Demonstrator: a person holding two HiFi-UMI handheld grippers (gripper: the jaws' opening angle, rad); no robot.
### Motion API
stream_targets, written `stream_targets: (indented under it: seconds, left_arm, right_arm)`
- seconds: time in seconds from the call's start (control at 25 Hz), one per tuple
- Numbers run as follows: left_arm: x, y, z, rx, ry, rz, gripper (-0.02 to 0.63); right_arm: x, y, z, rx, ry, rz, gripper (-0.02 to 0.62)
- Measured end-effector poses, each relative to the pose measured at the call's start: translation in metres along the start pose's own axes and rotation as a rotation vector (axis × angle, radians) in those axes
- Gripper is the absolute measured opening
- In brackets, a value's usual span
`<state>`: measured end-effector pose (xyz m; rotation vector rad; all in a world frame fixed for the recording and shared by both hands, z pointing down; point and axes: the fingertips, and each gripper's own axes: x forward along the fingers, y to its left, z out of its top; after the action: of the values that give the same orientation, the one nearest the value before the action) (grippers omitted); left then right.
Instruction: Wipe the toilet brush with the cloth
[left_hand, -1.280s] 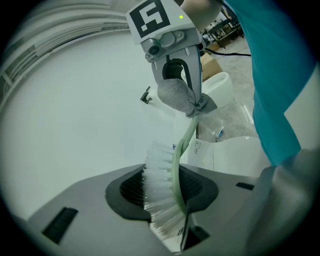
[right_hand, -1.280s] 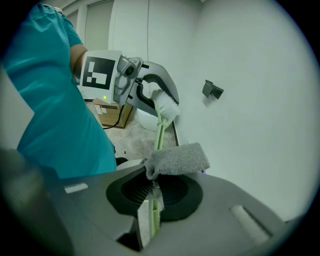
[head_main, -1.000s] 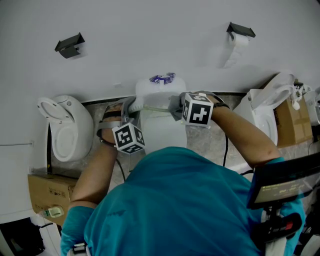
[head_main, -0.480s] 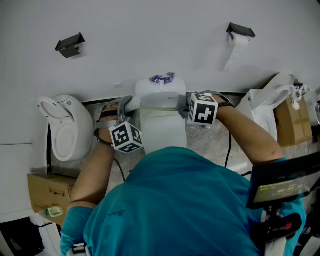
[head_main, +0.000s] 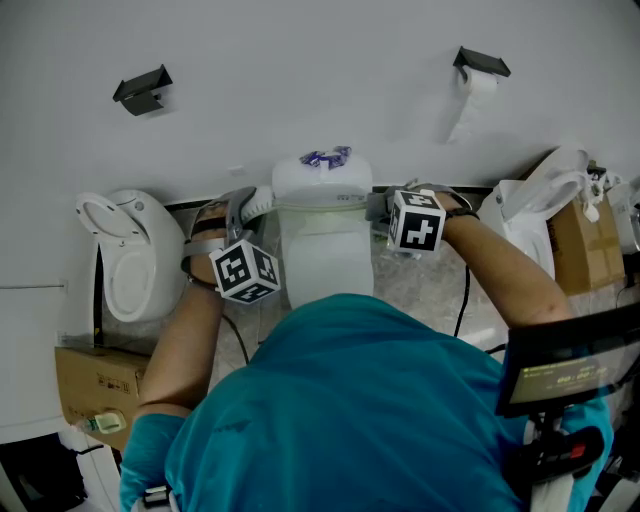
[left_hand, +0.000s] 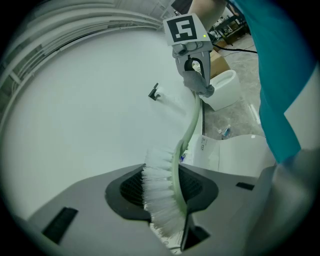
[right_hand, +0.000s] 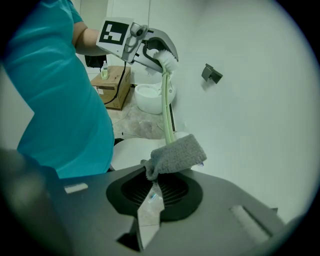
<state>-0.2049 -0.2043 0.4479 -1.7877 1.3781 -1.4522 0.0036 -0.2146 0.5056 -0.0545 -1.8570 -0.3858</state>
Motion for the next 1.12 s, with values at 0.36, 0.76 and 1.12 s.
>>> stream_targets:
  seconds: [0.36, 0.76, 1.12]
  left_arm:
    - [0.000, -0.011, 0.007, 0.044, -0.025, -0.016, 0.152]
    - [-0.004, -0.005, 0.006, 0.052, -0.021, 0.016, 0.153]
    - [-0.007, -0.006, 0.005, 0.066, -0.024, 0.017, 0.153]
  right_arm:
    - [-0.017, -0.021, 0.022, 0.064, -0.118, -0.077, 0.035]
    - [-0.006, -0.021, -0.017, 0.055, 0.027, -0.068, 0.035]
    - [-0.005, -0.033, -0.052, 0.045, 0.121, -0.106, 0.035]
